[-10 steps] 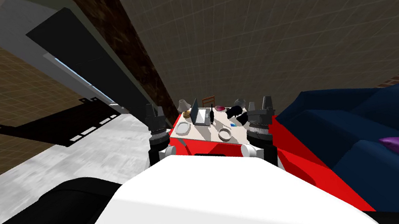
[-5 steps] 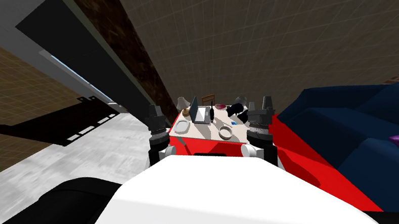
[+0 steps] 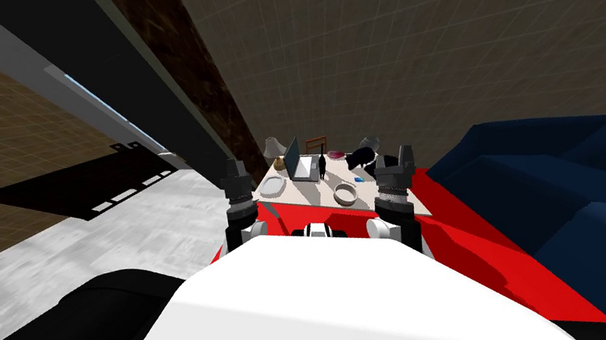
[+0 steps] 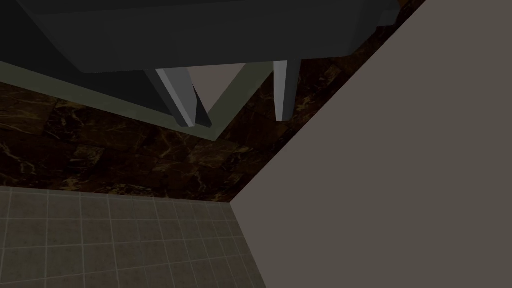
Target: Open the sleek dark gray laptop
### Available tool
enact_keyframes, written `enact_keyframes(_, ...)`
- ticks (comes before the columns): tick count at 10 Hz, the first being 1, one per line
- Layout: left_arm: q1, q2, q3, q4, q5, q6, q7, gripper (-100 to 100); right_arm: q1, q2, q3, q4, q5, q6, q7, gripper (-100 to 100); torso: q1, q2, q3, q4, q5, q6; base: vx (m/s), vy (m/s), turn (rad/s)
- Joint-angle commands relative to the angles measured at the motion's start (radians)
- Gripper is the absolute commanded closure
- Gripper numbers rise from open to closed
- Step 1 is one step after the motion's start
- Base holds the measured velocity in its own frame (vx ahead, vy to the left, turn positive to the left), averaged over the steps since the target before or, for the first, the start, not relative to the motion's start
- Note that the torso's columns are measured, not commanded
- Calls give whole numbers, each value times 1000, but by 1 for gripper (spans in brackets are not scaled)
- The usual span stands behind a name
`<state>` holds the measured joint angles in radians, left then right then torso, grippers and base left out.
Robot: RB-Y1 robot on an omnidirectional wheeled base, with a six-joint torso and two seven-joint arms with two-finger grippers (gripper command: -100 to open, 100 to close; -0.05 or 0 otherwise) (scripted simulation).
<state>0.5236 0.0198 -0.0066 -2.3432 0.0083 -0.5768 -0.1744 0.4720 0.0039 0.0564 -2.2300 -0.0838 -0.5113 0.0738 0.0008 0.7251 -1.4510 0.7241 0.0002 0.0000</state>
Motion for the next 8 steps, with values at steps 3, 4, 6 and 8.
enact_keyframes(3, 0, 0, 0, 0, 0, 0, 0, 0, -41, -105, 4, 46, 82, 35, 38, -100, 1, 12, -25, 13, 0, 0, 12, 67, -21)
enact_keyframes(4, 0, 0, 0, 0, 0, 0, 0, 0, -54, -123, 5, 61, 109, 47, 51, -100, 0, 13, -25, 14, 0, 0, 15, 85, -27)
enact_keyframes(6, 0, 0, 0, 0, 0, 0, 0, 0, -85, -151, 9, 95, 169, 75, 80, -100, 1, 12, -26, 14, 0, 0, 29, 117, -32)
enact_keyframes(8, 0, 0, 0, 0, 0, 0, 0, 0, -120, -170, 13, 134, 233, 106, 113, -100, 0, 13, -25, 14, 0, 0, 30, 130, -39)
